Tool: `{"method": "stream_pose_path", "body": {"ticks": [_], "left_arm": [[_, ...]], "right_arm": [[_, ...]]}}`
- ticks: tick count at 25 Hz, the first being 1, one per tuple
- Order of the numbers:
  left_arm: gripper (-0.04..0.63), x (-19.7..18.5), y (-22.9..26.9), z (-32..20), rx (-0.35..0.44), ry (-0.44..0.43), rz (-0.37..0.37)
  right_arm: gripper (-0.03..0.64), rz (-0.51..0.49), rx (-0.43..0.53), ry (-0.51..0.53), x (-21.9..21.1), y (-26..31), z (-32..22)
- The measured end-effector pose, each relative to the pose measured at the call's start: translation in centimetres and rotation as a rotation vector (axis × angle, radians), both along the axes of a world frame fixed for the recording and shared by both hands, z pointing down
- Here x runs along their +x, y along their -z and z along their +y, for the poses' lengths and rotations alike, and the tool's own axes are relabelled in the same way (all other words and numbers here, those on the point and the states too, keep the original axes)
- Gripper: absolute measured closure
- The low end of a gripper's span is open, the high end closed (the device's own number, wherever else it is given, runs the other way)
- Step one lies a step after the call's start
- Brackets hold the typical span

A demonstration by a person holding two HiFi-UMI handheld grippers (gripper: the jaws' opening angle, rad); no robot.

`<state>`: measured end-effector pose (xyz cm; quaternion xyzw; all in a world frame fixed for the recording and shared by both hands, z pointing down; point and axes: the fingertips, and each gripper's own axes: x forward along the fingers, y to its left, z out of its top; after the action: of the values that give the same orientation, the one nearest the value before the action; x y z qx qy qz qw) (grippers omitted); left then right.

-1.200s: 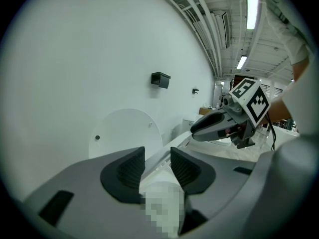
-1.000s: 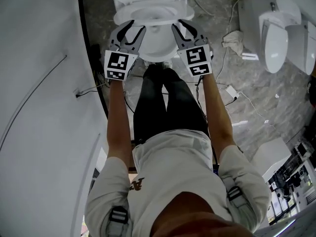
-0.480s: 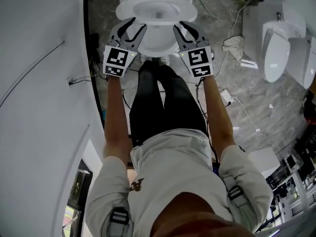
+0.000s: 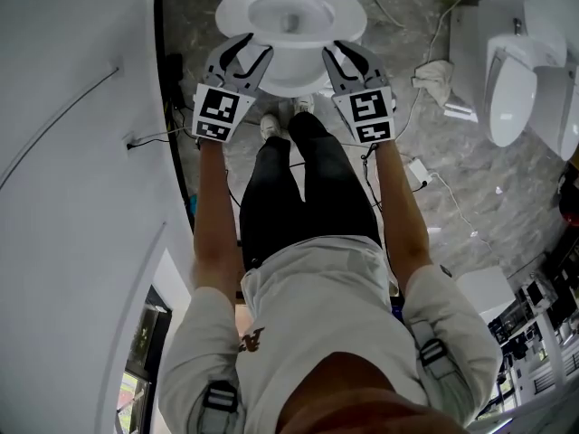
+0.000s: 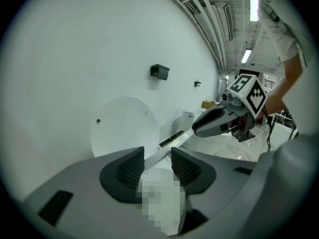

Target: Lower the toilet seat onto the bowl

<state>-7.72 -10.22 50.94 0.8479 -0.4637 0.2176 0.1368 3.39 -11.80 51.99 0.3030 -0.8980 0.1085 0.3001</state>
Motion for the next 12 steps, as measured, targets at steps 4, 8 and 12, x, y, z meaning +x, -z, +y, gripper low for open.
{"method": "stream_pose_path", "body": {"ticks": [4, 8, 12], "left_arm": [[0.434, -0.1, -0.5, 1.2, -0.006, -0.011, 0.016], [0.434, -0.2, -1.1, 2.1, -0.009, -0.008, 0.060], [0.434, -0.5, -1.5, 2.7, -0.005, 0.000, 0.093]], "right_arm": [[0.515, 0.015, -0.014, -0.014, -0.1, -0.6, 1.1], [0.515, 0.025, -0.025, -0.044, 0.0, -1.3, 2.1], [0.515, 0.029, -0.027, -0.078, -0.1, -2.0, 2.9]]}}
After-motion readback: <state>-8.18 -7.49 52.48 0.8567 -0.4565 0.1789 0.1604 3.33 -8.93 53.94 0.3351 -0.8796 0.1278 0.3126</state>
